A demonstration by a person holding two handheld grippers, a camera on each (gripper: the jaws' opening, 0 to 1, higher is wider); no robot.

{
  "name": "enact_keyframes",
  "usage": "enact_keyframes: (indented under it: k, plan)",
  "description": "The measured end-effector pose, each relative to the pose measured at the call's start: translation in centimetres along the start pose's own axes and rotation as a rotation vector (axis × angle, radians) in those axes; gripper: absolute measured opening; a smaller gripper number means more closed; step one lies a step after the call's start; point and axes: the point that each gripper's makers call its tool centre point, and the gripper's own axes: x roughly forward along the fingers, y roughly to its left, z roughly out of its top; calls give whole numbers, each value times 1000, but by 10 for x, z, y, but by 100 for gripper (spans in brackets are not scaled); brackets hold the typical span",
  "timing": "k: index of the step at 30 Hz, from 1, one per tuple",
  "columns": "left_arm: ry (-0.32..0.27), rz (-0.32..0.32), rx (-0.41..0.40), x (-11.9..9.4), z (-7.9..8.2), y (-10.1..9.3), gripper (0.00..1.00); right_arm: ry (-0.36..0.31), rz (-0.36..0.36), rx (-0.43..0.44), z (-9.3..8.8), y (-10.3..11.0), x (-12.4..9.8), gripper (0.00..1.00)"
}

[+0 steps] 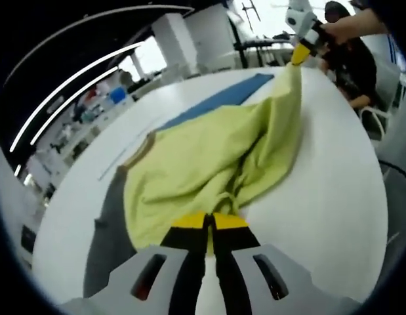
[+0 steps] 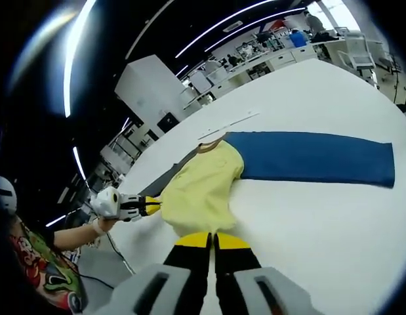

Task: Fold the garment on the visible template until the final outline fits inside the template.

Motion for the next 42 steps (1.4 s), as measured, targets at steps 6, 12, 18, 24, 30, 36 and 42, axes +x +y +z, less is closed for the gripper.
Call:
enact_keyframes:
  k: [6,12,18,24,30,36,42]
  plan:
    - [-74,35,-104,-16,24,28,0,-10,-1,-3,4,-1,-1,0]
    - [-138,50,-207,-21,53,73,0,-16,-9,-1,8,-5,-1,0]
    - [-109,47,-282,2,40,98,0,-20,-24,9,11,-14,0,0]
    - [-46,49,-362,26,11,109,0,-17,-38,21,8,-20,2,0]
    - [-6,64,-405,41,-3,112,0,-13,-50,34,6,-23,4,0]
    - [-12,59,-431,39,-2,107,0,-10,-48,33,7,-22,5,0]
    - [-30,55,-439,36,-1,109,0,-9,-48,29,9,-22,5,0]
